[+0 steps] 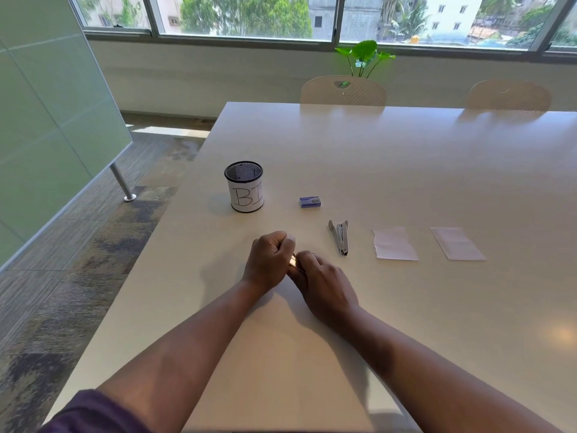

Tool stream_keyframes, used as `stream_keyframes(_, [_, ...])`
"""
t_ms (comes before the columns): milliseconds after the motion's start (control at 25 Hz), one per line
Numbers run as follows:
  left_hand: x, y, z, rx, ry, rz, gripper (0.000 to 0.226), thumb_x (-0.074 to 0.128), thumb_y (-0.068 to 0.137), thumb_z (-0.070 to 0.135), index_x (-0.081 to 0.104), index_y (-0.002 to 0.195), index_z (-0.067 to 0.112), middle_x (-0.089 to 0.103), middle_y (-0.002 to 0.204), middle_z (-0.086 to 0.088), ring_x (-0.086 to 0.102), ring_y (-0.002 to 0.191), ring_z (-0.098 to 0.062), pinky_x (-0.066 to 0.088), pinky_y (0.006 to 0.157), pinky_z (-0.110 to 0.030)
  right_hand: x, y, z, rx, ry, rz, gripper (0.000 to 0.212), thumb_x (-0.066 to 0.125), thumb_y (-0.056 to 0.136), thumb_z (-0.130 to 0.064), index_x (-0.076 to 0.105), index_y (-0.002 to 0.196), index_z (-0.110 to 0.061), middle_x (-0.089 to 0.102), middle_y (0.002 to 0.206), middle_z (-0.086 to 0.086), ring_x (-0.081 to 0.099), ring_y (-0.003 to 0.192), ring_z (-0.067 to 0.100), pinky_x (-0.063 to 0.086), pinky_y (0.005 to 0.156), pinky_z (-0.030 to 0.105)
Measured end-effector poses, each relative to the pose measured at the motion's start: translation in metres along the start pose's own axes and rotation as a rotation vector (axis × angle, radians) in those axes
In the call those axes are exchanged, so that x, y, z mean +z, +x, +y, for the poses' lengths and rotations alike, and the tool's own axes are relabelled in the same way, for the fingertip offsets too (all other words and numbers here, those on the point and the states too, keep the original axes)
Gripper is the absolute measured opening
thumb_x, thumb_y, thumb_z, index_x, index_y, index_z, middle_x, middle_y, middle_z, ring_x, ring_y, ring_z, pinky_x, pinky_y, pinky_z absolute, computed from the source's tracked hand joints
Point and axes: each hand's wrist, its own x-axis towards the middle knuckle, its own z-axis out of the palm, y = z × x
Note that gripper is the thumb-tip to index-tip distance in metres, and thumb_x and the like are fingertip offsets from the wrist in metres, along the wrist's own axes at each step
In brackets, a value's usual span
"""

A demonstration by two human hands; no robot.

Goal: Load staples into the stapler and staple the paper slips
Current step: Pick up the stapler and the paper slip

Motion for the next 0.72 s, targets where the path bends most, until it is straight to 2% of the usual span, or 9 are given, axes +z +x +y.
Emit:
stream_keyframes(120, [-0.001,-0.001,0.000,-0.041,-0.084,-0.014,0.038,0.043,0.094,0.032,0.061,0.068,0.010,0.058,0.063,-0.003,0.054,0.059,-0.019,0.043,0.056,-0.034,0.002,-0.001,0.002,-0.001,-0.020,0.023,0.048,0.040,0.097,-0.062,0.056,0.110,-0.019,0.068,0.099,0.006,0.062,0.068,0.033,0.050,0.052,0.038])
stream_keyframes(240, [-0.003,-0.003,0.002,-0.041,-0.145,-0.023,0.039,0.039,0.093,0.033,0.063,0.068,0.014,0.061,0.065,-0.005,0.054,0.060,-0.015,0.042,0.055,-0.032,0.001,-0.002,0.003,0.012,-0.021,0.057,0.045,0.048,0.095,-0.060,0.058,0.115,-0.021,0.070,0.105,0.004,0.065,0.072,0.036,0.050,0.055,0.038])
stream_keyframes(360, [-0.001,-0.003,0.001,-0.061,-0.169,0.000,0.039,0.038,0.093,0.032,0.066,0.072,0.014,0.061,0.065,-0.009,0.054,0.059,-0.014,0.041,0.054,-0.030,-0.003,-0.005,0.003,0.071,-0.028,0.104,0.045,0.046,0.094,-0.062,0.058,0.116,-0.025,0.070,0.109,0.000,0.067,0.075,0.036,0.052,0.058,0.039])
stream_keyframes(480, [0.005,-0.001,-0.003,-0.059,-0.032,0.055,0.032,0.049,0.093,0.028,0.064,0.071,0.009,0.060,0.061,-0.009,0.054,0.057,-0.020,0.045,0.055,-0.034,-0.014,-0.008,0.005,0.205,0.062,0.145,0.031,0.053,0.091,-0.060,0.053,0.103,-0.031,0.067,0.096,-0.005,0.063,0.073,0.029,0.046,0.058,0.034])
stream_keyframes(560, [0.011,0.003,-0.001,-0.060,0.084,0.095,0.029,0.058,0.094,0.023,0.063,0.069,0.008,0.062,0.061,-0.010,0.057,0.060,-0.028,0.048,0.058,-0.037,-0.027,-0.009,0.016,0.292,0.106,0.184,0.021,0.063,0.088,-0.044,0.047,0.092,-0.031,0.060,0.082,-0.008,0.053,0.066,0.021,0.037,0.056,0.031])
stream_keyframes(640, [0.023,0.005,0.013,-0.030,0.125,0.065,0.026,0.064,0.093,0.021,0.062,0.068,0.013,0.060,0.057,-0.001,0.056,0.056,-0.021,0.048,0.057,-0.031,-0.046,-0.012,0.036,0.412,0.111,0.238,0.026,0.065,0.082,-0.026,0.040,0.084,-0.030,0.051,0.074,-0.010,0.046,0.064,0.019,0.032,0.056,0.030])
stream_keyframes(720, [0.041,0.005,0.035,0.085,0.164,-0.022,0.026,0.068,0.090,0.022,0.058,0.066,0.016,0.052,0.051,0.007,0.048,0.049,-0.008,0.043,0.054,-0.025,-0.067,-0.014,0.057,0.527,0.105,0.270,0.021,0.059,0.077,-0.022,0.039,0.081,-0.027,0.049,0.071,-0.009,0.046,0.065,0.022,0.032,0.057,0.032])
